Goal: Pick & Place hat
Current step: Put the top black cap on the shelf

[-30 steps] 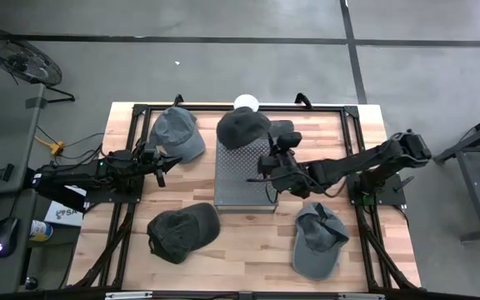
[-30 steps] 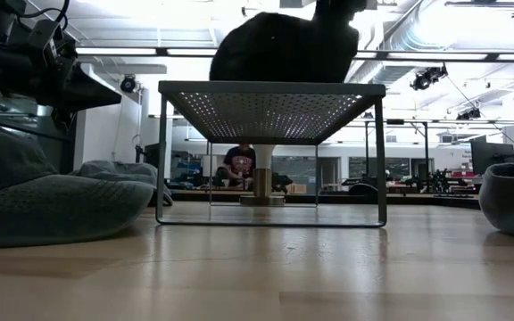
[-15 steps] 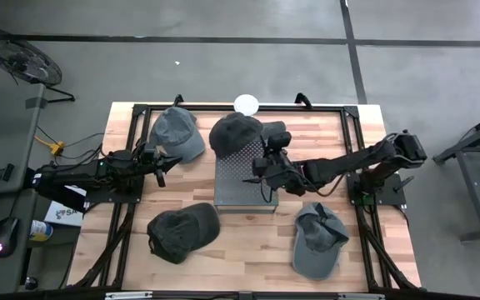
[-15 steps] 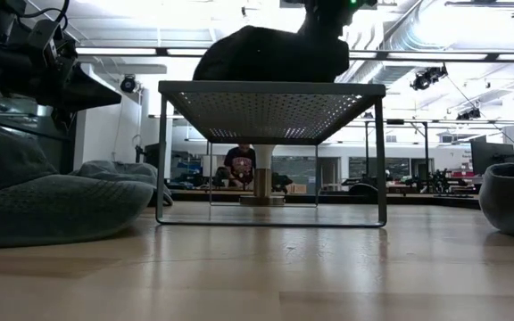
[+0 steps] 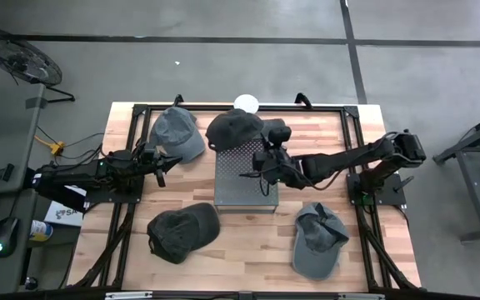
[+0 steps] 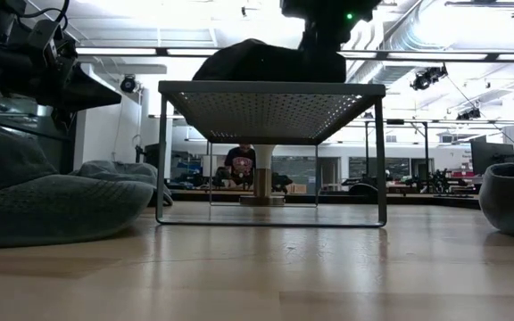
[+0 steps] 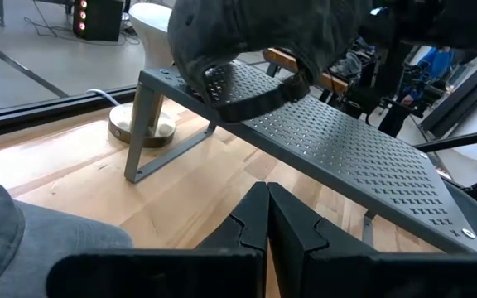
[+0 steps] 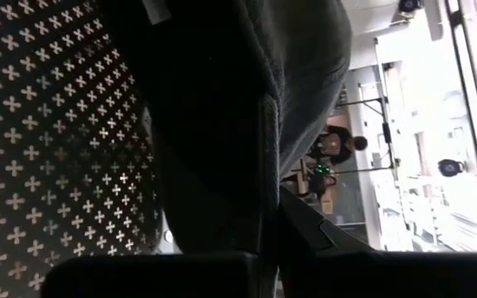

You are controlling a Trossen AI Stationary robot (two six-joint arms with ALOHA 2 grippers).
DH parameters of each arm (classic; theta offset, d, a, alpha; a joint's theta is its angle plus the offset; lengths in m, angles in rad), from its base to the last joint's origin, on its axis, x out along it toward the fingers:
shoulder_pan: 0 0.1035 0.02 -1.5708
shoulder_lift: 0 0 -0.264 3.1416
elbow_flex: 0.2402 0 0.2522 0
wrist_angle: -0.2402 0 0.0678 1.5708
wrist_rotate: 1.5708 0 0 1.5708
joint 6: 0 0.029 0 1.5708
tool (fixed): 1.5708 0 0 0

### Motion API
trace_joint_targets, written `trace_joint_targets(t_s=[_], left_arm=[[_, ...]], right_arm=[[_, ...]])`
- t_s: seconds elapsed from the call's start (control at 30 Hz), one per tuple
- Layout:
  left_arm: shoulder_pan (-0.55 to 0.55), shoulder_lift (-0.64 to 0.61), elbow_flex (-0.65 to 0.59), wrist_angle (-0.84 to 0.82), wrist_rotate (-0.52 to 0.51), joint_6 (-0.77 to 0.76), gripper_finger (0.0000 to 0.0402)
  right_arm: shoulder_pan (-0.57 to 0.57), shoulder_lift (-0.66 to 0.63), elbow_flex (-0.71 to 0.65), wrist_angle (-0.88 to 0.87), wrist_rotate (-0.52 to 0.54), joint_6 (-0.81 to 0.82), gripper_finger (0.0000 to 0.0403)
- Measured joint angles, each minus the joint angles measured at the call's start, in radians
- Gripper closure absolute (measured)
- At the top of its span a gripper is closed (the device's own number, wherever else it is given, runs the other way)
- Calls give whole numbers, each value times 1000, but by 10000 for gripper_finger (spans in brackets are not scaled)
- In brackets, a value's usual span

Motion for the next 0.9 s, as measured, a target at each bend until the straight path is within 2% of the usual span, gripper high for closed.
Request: trace_joint_targets(t_s=[0.17, 0.43, 0.9], left_arm=[[0, 0, 0, 0, 0, 0, 400], [0, 0, 0, 0, 1, 0, 400], [0, 0, 0, 0, 4, 0, 400]], right_arm=[[-2, 6, 0, -81, -67, 75, 392], [-9, 6, 0, -150, -110, 175, 341], [0, 6, 0, -166, -143, 212, 352]])
